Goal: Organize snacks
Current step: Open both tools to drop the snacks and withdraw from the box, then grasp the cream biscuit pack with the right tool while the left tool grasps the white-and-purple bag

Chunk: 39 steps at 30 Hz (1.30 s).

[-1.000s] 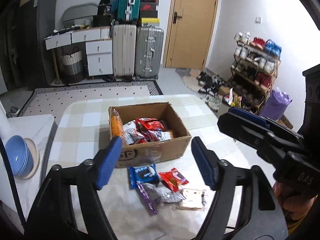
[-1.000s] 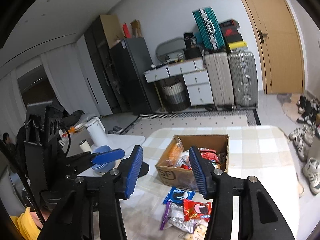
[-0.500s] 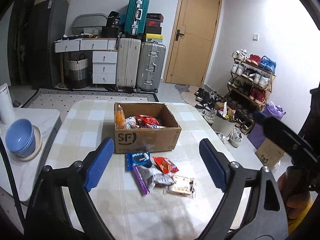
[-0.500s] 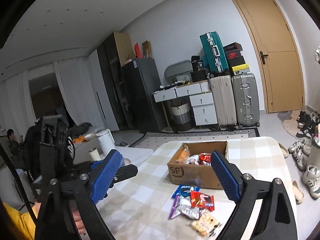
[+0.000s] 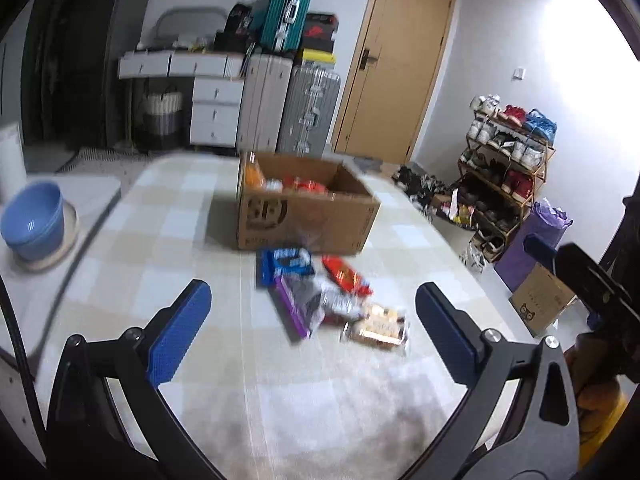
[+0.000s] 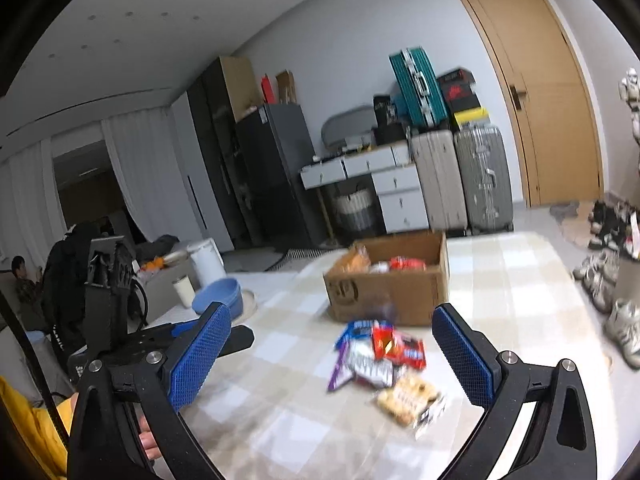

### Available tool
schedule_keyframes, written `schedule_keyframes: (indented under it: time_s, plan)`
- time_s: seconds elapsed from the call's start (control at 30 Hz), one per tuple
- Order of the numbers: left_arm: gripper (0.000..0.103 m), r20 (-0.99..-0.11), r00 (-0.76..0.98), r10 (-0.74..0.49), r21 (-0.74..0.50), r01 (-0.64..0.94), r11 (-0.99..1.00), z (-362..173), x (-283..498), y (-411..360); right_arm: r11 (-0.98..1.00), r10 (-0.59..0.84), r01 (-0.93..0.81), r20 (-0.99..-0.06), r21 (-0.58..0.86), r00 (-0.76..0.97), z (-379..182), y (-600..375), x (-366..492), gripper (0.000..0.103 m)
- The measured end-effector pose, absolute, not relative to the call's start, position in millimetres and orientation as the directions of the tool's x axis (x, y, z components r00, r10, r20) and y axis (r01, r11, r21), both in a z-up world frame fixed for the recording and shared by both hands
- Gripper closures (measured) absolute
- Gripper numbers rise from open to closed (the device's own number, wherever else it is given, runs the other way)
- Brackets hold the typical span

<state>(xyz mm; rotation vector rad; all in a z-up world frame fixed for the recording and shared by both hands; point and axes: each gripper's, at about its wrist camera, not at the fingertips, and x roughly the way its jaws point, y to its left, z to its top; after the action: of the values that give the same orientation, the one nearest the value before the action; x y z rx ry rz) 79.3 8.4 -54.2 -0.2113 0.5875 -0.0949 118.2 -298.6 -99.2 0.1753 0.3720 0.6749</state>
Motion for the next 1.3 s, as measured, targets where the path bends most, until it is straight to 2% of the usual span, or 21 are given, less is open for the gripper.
schedule_keyframes:
  time_s: [0.2,0.5,0.73,1.0,1.1,1.17,1.3]
  plan:
    - [0.001,-0.616,0.775,-0.143,-0.214,0.010,0.977,-102.6,98.2,7.0,0.781,0.623,-0.577,-0.357,0.238,0.696,-134.1,-283.1,127.2,0.001]
    - [0.001,-0.657,0.741,-0.137,-0.179,0.023,0.984,-118.2,137.2,-8.7,0.789,0.608,-0.571,-0.421,0.227,0.673,-154.8,-280.9,145.4,0.001]
    - [0.001,-0.708,0.701,-0.089,-0.117,0.008,0.993,-135.8,180.6,-5.1,0.805,0.538,-0.576,-0.579,0.139,0.612,-187.0,-275.9,187.0,0.001]
    - [0.001,-0.759,0.641,-0.117,-0.099,0.065,0.993,-158.9,217.7,-5.0,0.756,0.496,-0.650,-0.716,0.077,0.491,-223.0,-259.0,241.4,0.001]
    - [0.001,-0.764,0.637,-0.099,-0.066,0.075,0.995,-164.9,233.8,-5.9,0.724,0.474,-0.690,-0.746,0.028,0.467,-230.8,-248.9,252.0,0.003]
    - [0.001,-0.764,0.645,-0.016,0.018,0.045,0.999,-166.2,242.6,-7.2,0.699,0.458,-0.715,-0.761,-0.011,0.459,-234.3,-242.5,256.9,0.010]
    - [0.001,-0.759,0.650,-0.041,0.004,0.068,0.998,-165.6,259.2,-2.9,0.647,0.435,-0.761,-0.801,-0.039,0.411,-241.5,-230.3,267.0,0.021]
